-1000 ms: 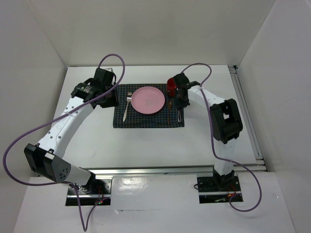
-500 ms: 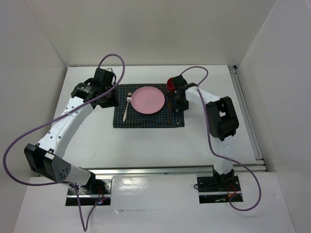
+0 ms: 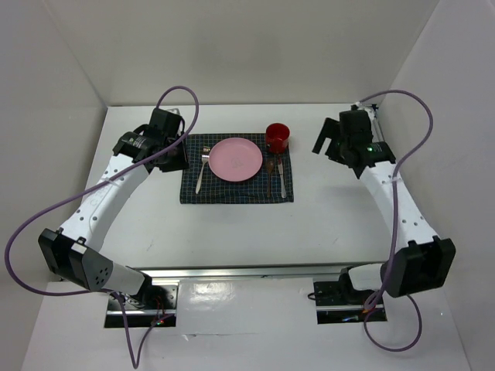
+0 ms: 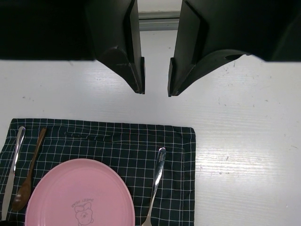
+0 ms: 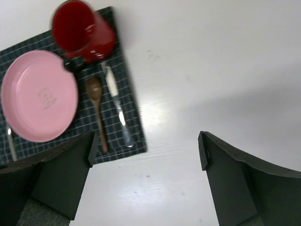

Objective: Set the dinner table for one person

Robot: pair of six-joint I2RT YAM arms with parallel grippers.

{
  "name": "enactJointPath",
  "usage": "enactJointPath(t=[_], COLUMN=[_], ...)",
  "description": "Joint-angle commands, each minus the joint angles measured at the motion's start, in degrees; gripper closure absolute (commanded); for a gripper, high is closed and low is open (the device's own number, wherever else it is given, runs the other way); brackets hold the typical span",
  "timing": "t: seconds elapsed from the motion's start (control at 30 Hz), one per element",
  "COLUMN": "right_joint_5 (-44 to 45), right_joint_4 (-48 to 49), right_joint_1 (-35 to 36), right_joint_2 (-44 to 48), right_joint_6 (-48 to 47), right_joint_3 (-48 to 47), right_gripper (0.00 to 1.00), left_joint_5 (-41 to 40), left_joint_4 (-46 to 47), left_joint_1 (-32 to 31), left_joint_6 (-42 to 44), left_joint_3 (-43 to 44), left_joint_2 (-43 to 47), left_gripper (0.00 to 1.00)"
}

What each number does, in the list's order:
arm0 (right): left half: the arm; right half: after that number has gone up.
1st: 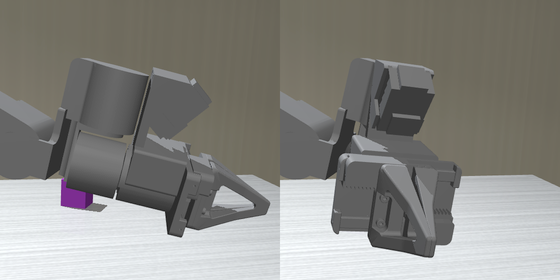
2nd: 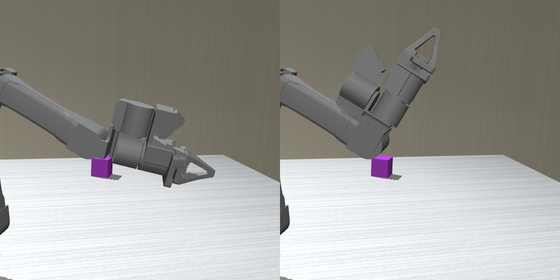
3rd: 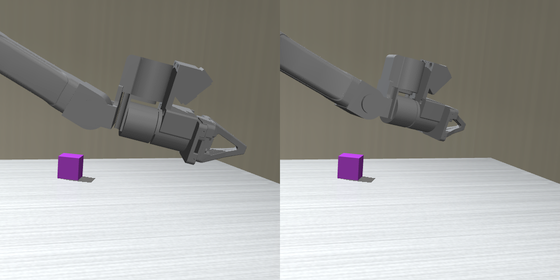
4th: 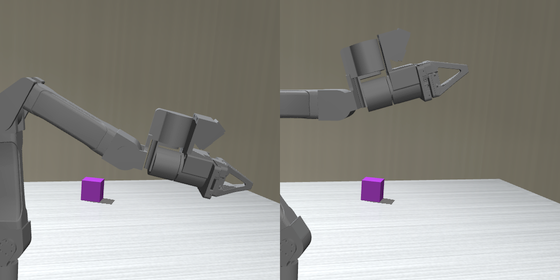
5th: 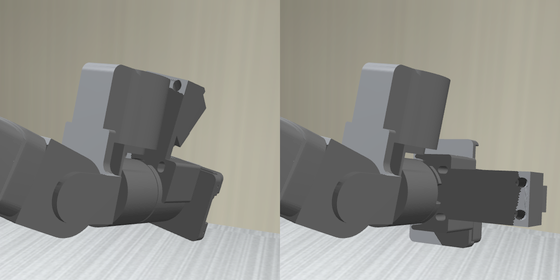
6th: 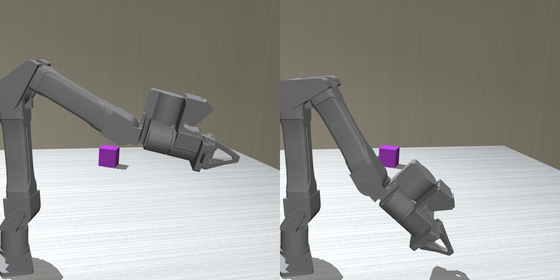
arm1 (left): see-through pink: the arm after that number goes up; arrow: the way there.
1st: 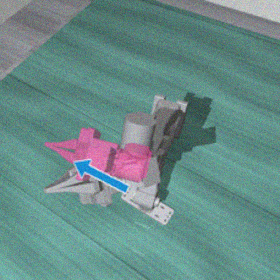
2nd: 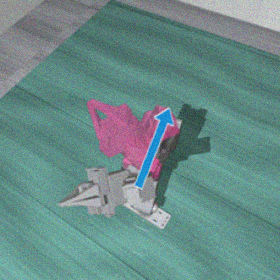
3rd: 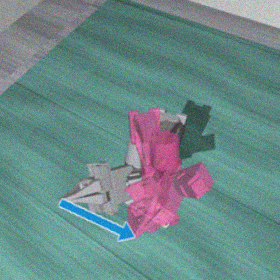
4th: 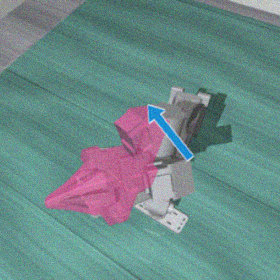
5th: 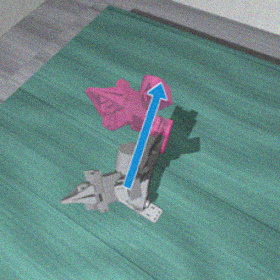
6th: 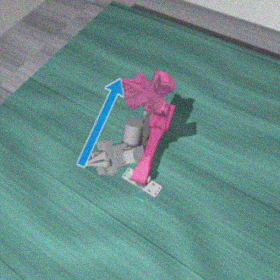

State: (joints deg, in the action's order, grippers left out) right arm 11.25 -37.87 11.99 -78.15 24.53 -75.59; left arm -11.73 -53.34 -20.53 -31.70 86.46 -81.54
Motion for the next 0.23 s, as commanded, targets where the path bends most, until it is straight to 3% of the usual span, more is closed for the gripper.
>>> enactJointPath(t=[0.0,0.2], right_joint_5=[2.46,1.94], right_joint_4=[-8.52,-6.27], right_joint_1=[-1.61,-1.62], right_joint_2=[1.59,9.84], right_joint_6=[3.23,3.33], right_joint_3=[2.99,10.89], right_gripper=[0.00,0.02], left_joint_5=[0.39,0.39], left_joint_4=[0.70,2.89], left_joint_1=[0.06,0.06], left_joint_6=[0.06,0.59], left_joint_3=[-0.23,-2.34], left_joint_2=[1.47,2.61], left_gripper=[0.57,0.57])
